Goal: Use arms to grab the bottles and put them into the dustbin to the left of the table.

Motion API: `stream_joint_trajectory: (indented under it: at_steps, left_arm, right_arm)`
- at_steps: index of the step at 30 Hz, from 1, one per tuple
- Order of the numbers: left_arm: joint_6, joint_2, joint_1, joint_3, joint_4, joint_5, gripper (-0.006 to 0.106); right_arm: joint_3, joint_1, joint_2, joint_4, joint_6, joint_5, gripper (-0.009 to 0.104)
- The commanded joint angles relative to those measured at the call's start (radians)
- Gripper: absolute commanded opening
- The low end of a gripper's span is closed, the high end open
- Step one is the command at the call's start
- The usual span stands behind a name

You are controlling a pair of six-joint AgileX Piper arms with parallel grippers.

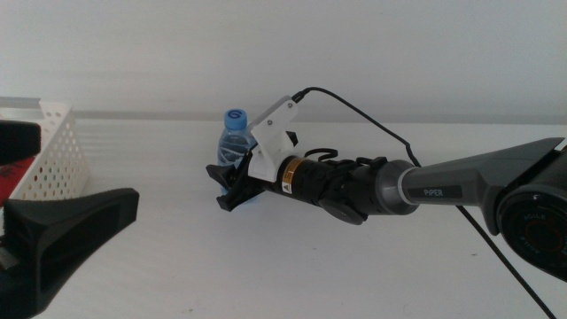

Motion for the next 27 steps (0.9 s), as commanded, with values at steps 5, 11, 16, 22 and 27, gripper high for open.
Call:
stream_joint_trajectory:
  at_steps: [5,11,16,22,27]
  left_arm:
    - [-0.007,-0.003,-0.008,0.003,-0.003,-0.017,0.094]
    - [-0.007,-0.003,-0.008,0.003,-0.003,-0.017,0.094]
    - [-0.007,-0.003,-0.008,0.003,-0.003,-0.017,0.094]
    - [-0.007,-0.003,-0.008,0.003,-0.003,-0.017,0.094]
    - [-0.007,-0.003,-0.008,0.003,-0.003,-0.017,0.094]
  right_arm:
    - [-0.016,0.007,-0.015,-0.024,0.009,-0.057,-0.001]
    - [-0.016,0.007,-0.015,-0.01,0.016,-0.053,0.003]
    - [-0.016,0.007,-0.015,-0.01,-0.001,-0.049,0.045]
    - [-0.008,0.007,-0.034,-0.019,0.163,-0.038,0.088]
    - [0.103,0.007,-0.128,-0.017,0.172,-0.006,0.088]
